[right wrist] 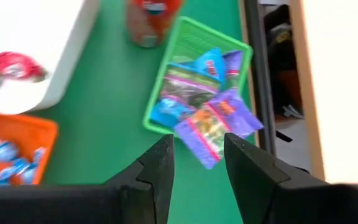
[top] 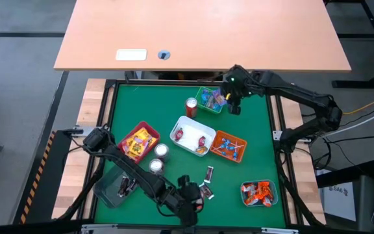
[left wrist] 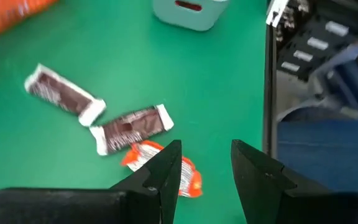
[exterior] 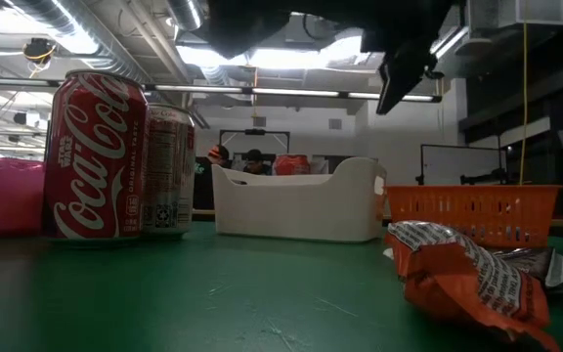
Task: Sort candy
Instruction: Put the orange chocolate into the blue bin
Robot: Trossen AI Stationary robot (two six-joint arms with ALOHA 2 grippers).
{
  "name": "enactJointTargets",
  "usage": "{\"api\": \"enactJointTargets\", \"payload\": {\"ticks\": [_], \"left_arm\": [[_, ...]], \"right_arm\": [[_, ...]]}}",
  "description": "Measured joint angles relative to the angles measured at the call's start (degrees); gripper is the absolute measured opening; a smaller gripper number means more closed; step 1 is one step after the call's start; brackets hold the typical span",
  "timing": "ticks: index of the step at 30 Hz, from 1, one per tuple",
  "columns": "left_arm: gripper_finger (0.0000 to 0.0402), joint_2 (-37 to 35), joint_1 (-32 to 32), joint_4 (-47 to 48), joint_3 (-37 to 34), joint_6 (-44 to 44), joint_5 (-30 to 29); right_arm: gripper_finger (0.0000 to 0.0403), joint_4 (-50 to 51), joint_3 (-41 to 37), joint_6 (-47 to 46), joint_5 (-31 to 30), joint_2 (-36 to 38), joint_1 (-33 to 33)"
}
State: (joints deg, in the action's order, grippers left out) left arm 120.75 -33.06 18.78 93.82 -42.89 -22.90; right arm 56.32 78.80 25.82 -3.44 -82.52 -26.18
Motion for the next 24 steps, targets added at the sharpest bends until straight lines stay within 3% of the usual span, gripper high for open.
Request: {"api": "enactJointTargets", "payload": {"ticks": [7, 13, 17, 24], "left_arm": [[0.0139, 0.0, 0.59, 0.03, 0.0, -12.62, 1.7], [0.0186, 0.51, 1.99, 0.14, 0.0, -18.21, 8.44], [0.021, 1.74, 2.93, 0.67, -0.02, -23.38, 9.68], [0.0211, 3.3, 4.5, 1.47, -0.02, -31.55, 12.05]], "right_arm": [[0.014, 5.66, 1.14, 0.02, 0.0, 0.0, 5.44], [0.014, 10.57, 1.14, 0.0, 0.0, 0.3, 9.48], [0.014, 13.85, 1.14, -0.09, 0.0, 2.42, 11.48], [0.014, 15.91, 1.14, -4.77, 0.39, 8.08, 15.55]]}}
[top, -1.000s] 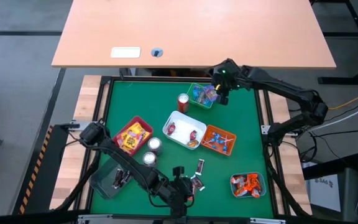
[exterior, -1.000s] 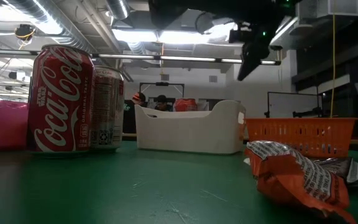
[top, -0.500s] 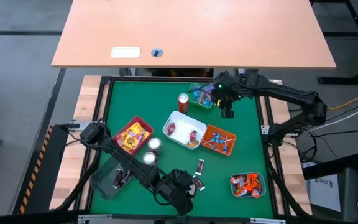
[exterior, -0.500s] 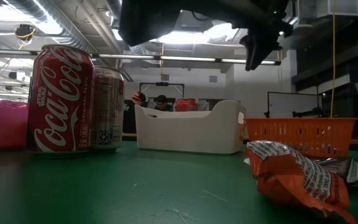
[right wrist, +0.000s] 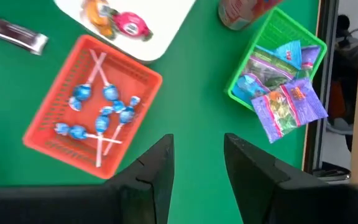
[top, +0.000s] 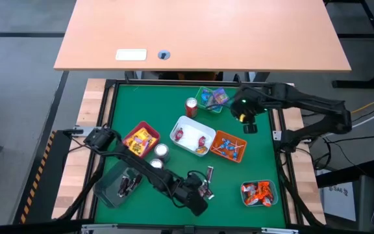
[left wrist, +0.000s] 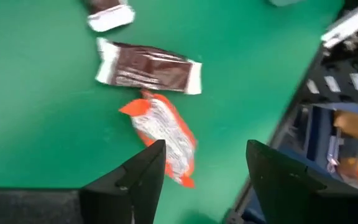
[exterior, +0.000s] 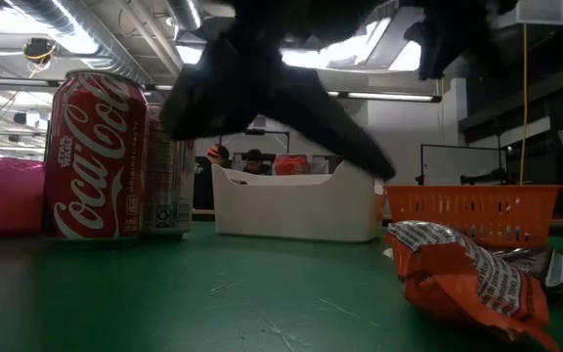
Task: Sort candy
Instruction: Put the orange chocolate into the blue bin
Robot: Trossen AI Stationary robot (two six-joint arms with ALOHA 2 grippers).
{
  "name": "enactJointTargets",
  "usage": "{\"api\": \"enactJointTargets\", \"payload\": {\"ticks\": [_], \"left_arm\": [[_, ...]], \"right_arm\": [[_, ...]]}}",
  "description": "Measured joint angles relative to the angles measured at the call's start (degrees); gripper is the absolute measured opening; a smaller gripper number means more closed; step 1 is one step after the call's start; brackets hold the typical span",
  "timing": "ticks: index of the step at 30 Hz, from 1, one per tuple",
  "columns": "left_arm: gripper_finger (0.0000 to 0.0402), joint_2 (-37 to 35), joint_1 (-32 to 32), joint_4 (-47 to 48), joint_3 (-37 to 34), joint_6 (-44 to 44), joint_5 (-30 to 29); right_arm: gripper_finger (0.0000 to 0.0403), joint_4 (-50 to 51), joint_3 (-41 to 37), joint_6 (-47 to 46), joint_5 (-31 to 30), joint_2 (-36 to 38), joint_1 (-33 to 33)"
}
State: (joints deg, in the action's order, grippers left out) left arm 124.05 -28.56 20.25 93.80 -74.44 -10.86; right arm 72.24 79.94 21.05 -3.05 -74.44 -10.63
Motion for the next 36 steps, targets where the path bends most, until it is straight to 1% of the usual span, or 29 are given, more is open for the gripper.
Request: {"api": "enactJointTargets", "payload": {"ticks": [7, 14, 21, 24, 28, 31, 36], "left_arm": [[0.0209, 0.61, 1.32, 1.02, 0.0, -3.44, 0.92], [0.0209, 0.79, 1.5, 2.8, 0.01, -6.22, 3.08], [0.0209, 4.5, 1.19, 1.0, 0.0, -9.55, 7.76], [0.0209, 5.56, 1.24, -2.12, 0.14, -9.6, 8.08], [0.0207, 5.9, 1.27, -2.4, 0.13, -9.17, 7.83], [0.0194, 5.92, 1.23, -2.25, 0.13, -8.58, 7.28], [0.0145, 5.99, 1.23, -2.49, 0.04, -7.93, 7.02]], "right_arm": [[0.014, 0.91, 0.0, -5.8, 0.1, 5.37, 5.89], [0.014, 0.93, 0.0, -10.67, 0.11, 8.43, 13.15], [0.014, 1.27, -0.07, -13.38, 0.11, 8.73, 19.91], [0.014, 1.19, -0.07, -13.97, 0.11, 8.73, 22.18], [0.014, 1.06, -0.07, -15.14, 0.05, 8.71, 24.52], [0.014, 1.08, -0.07, -16.59, -0.41, 8.71, 25.88], [0.014, 0.11, -1.62, -16.98, -0.44, 8.75, 28.2]]}}
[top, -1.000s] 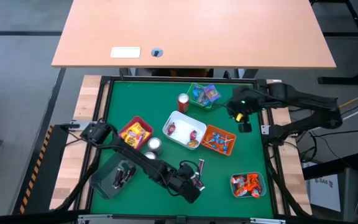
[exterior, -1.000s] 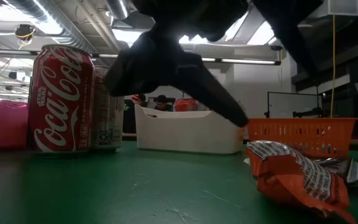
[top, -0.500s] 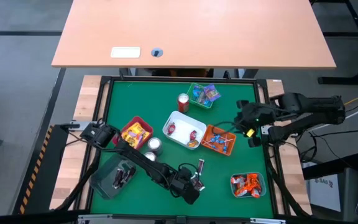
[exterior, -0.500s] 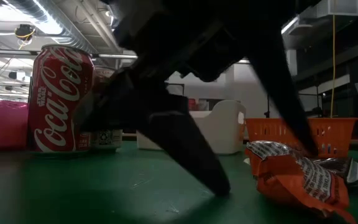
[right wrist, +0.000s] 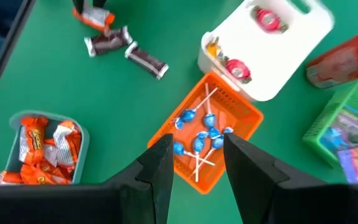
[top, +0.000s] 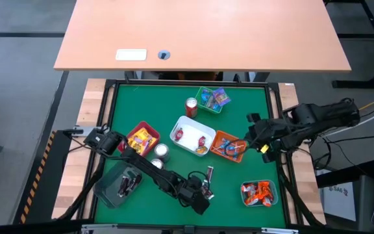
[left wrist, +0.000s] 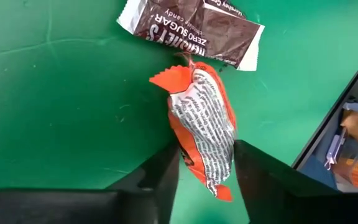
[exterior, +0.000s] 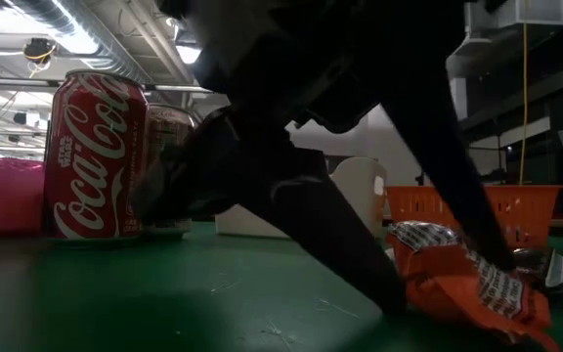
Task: Sort candy
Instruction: Put the orange chocolate into the blue bin
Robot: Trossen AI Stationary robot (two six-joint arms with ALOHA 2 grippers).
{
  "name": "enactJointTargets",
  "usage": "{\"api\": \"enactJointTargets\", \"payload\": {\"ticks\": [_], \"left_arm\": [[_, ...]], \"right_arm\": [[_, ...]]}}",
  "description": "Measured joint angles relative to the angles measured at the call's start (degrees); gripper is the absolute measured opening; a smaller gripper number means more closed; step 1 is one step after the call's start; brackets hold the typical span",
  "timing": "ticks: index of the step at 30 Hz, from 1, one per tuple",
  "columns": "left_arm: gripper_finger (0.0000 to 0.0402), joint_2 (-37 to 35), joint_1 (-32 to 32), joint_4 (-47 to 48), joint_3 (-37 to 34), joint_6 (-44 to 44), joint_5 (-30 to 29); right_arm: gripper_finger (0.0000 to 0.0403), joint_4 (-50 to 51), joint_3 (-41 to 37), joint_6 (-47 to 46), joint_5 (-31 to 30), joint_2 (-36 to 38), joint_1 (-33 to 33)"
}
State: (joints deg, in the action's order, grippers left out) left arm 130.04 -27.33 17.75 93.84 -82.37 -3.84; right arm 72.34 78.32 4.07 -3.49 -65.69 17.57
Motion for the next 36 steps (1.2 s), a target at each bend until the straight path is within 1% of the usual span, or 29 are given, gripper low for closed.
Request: {"api": "enactJointTargets", "payload": {"ticks": [8, 14, 18, 21, 26, 30, 33, 36], "left_arm": [[0.0059, 0.19, -0.07, -1.39, -0.04, 0.38, -0.99], [0.0017, 0.19, -0.07, -2.3, -0.04, 0.44, -1.13], [0.0011, 0.19, -0.11, -2.55, -0.04, 0.44, -1.09], [0.001, -0.08, -0.22, -3.26, -0.04, 0.49, -1.07], [0.0009, -0.94, -0.26, -8.2, -0.04, 3.4, -0.74], [0.0009, -1.45, -0.33, -8.11, -0.04, 7.01, -1.89], [0.0009, -1.47, -0.35, -8.26, -0.04, 11.6, -4.42], [0.0009, -1.69, -0.33, -8.69, -0.04, 16.02, -7.81]], "right_arm": [[0.014, -4.63, -9.17, -1.6, 0.02, 1.07, 2.81], [0.014, -9.79, -15.25, -2.3, 0.03, 1.14, 2.81], [0.014, -13.23, -18.85, -1.98, 1.59, 1.13, 2.74], [0.014, -16.69, -20.96, -1.74, 4.73, 1.14, 2.72], [0.014, -25.77, -24.22, -1.95, 10.58, 1.11, 2.72], [0.014, -32.68, -26.27, -5.46, 13.05, 1.07, 2.72], [0.014, -36.18, -27.07, -10.21, 13.62, 1.07, 2.7], [0.014, -37.16, -27.16, -14.67, 13.63, 0.92, 2.7]]}}
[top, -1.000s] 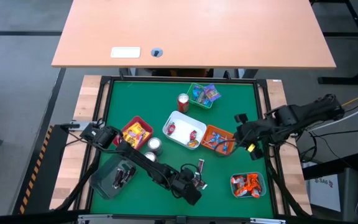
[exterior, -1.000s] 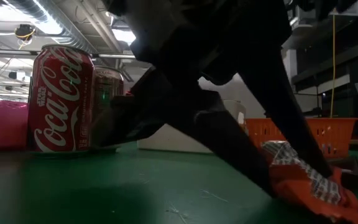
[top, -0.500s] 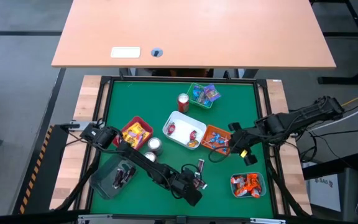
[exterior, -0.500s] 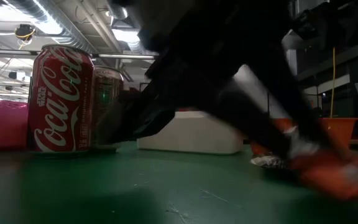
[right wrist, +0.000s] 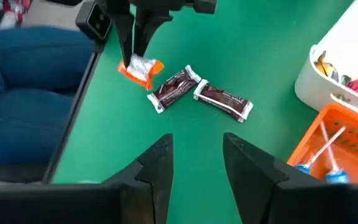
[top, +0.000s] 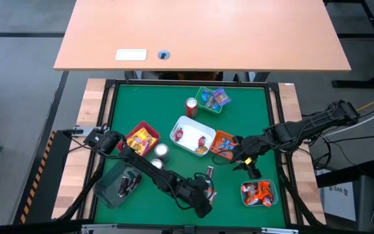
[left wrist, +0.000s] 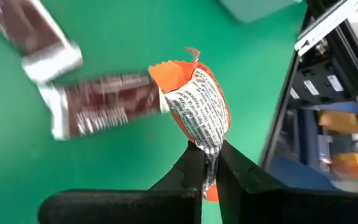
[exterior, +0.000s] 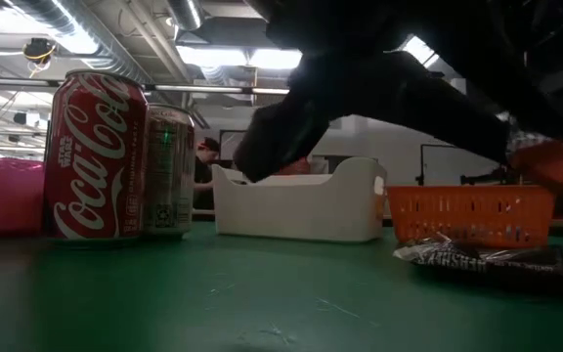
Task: Sort candy
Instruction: Put the orange chocolate into the blue bin
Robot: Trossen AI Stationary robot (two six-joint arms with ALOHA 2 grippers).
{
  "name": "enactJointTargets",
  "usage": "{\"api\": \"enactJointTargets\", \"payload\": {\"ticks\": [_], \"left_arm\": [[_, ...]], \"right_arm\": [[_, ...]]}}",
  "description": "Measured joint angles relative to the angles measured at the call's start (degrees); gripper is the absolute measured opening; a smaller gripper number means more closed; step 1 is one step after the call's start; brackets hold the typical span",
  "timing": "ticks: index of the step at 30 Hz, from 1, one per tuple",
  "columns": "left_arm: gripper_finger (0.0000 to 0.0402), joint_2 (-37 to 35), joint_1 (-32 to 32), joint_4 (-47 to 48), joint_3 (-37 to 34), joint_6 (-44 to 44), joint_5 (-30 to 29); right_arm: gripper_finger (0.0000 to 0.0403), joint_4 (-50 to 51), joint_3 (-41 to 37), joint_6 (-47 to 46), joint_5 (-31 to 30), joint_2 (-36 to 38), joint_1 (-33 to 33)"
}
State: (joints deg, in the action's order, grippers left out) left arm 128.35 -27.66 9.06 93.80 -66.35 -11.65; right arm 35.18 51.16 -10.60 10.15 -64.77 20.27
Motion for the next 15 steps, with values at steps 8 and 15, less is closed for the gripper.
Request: {"api": "enactJointTargets", "payload": {"ticks": [8, 15], "left_arm": [[0.0009, -0.02, 0.61, -2.62, 0.0, 16.34, -11.05], [0.0009, -0.04, 2.22, -6.34, 0.0, 32.99, -15.45]], "right_arm": [[0.014, -0.75, 0.0, -4.47, 0.01, -0.81, 0.02], [0.014, -1.7, 0.0, -4.6, 0.01, -1.14, 0.02]]}}
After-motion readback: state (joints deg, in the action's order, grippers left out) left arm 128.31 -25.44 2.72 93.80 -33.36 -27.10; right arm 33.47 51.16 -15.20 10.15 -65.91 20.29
